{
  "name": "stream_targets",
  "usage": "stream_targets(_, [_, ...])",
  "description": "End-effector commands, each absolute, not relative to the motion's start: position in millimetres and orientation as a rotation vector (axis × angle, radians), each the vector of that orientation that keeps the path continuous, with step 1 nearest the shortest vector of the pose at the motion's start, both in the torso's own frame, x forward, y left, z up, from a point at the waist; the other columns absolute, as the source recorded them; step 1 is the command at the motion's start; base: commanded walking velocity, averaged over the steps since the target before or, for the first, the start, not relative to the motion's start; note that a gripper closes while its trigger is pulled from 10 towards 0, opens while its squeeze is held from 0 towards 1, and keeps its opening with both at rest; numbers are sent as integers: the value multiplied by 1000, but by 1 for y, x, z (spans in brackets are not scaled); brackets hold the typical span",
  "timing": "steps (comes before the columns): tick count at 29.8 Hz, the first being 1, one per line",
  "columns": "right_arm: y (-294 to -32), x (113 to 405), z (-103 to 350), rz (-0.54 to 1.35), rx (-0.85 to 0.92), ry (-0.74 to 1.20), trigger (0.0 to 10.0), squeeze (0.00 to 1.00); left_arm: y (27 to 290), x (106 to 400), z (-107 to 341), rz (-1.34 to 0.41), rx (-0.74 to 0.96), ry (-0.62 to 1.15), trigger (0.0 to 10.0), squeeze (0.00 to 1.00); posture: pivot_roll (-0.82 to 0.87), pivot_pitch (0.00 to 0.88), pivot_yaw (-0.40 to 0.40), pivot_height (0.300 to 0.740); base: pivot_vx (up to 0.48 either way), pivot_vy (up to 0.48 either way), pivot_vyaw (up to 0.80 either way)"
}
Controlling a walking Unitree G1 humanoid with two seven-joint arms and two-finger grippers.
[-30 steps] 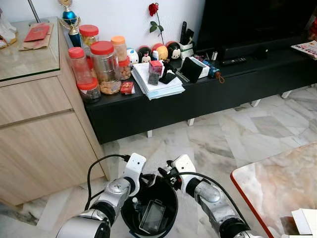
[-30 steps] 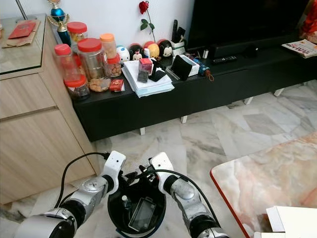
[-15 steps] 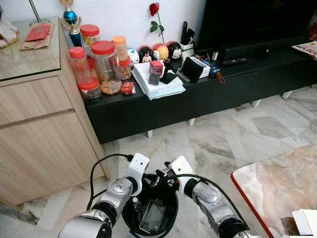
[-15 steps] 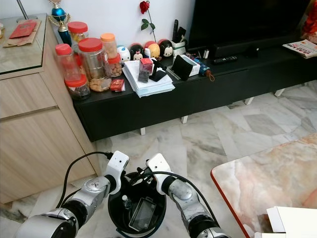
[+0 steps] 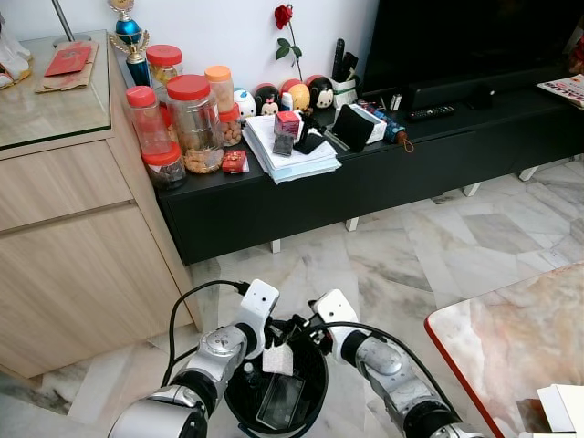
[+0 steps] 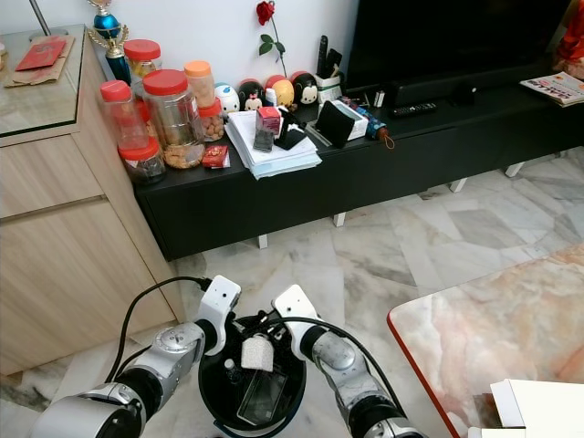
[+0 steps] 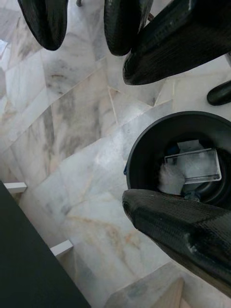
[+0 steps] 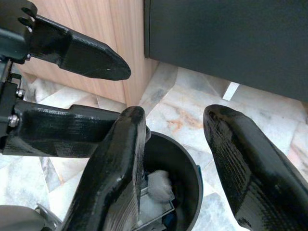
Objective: Picking trash to rubbish bin
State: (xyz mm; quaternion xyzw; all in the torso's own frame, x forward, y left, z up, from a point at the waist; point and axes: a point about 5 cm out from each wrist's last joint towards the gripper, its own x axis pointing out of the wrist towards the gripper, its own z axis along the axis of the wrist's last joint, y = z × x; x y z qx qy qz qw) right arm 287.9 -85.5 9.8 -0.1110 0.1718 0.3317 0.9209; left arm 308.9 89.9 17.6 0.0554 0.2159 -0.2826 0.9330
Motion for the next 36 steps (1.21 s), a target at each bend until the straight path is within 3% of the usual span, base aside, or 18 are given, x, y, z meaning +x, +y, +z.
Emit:
stream_targets(1, [-84,292,14,674,-235,338,10000,0,87,310,20,-599,116,427,10000,0,176,57,-20,740,0,0,0])
stream_targets(6, [-96,293,11,596,-230,344,10000,0,101,311,17,-500,169,440,10000,0,172,48,-18,740,0,0,0])
stream_targets(7, [-105,290,7,556,-220,356,10000,0,114,313,16,-407,183,449,10000,0,170,40,-16,740,0,0,0])
stream_targets(11, [-120,283,-3,480,-210,399,10000,0,134,312,12,-307,192,457,10000,0,168,39,-15,740,0,0,0])
stream_targets(22, [-160,251,-37,309,-188,597,10000,0,183,282,-14,-93,223,543,10000,0,173,16,-12,740,0,0,0])
stream_targets(36, [-166,236,-50,246,-132,676,10000,0,197,259,-32,31,215,640,10000,0,173,31,-13,740,0,0,0])
